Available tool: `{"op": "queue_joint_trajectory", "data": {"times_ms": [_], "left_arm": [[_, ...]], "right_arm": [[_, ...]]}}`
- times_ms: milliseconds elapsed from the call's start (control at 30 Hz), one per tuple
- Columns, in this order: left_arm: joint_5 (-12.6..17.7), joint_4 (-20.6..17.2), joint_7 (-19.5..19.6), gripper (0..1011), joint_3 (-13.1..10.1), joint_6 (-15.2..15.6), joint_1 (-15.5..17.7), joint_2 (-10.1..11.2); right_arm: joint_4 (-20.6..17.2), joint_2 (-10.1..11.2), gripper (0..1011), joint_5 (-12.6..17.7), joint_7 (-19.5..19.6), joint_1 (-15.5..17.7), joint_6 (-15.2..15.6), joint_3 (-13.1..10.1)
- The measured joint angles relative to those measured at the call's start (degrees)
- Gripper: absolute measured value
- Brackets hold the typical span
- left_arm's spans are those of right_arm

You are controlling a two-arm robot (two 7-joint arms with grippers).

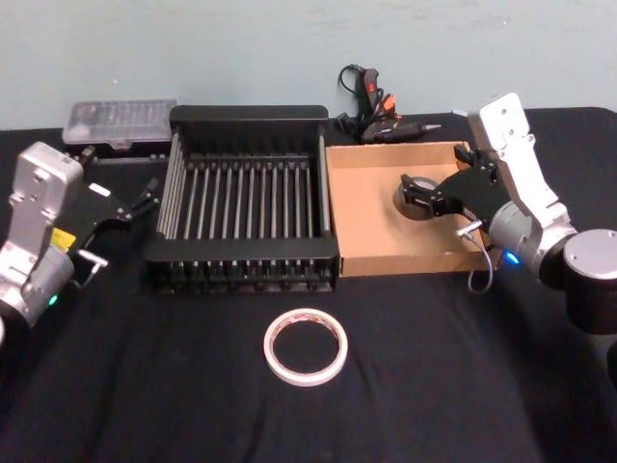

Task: Pick up the white tape and place it into the black box , Pick up the silver tape and place it into the brown box.

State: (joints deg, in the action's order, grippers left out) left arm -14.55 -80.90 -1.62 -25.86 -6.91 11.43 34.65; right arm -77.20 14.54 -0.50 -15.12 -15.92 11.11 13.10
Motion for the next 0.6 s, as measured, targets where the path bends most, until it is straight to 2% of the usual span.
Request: {"op": "queue_joint_trajectory", "data": {"times_ms": [400, 500, 600], "left_arm": [[0.0, 0.0, 0.0, 1001, 0.0, 0.0, 0.0, 0.0], [0.0, 0.0, 0.0, 1001, 0.0, 0.0, 0.0, 0.0], [0.0, 0.0, 0.0, 1001, 0.0, 0.0, 0.0, 0.0]], "right_arm": [[-11.46, 2.52, 1002, 3.51, -2.94, 6.19, 7.32, -1.11], [-15.64, 3.44, 1002, 4.93, -3.52, 8.49, 10.18, -1.43], [-17.75, 3.88, 1002, 5.78, -3.82, 9.65, 12.18, -1.57]]}}
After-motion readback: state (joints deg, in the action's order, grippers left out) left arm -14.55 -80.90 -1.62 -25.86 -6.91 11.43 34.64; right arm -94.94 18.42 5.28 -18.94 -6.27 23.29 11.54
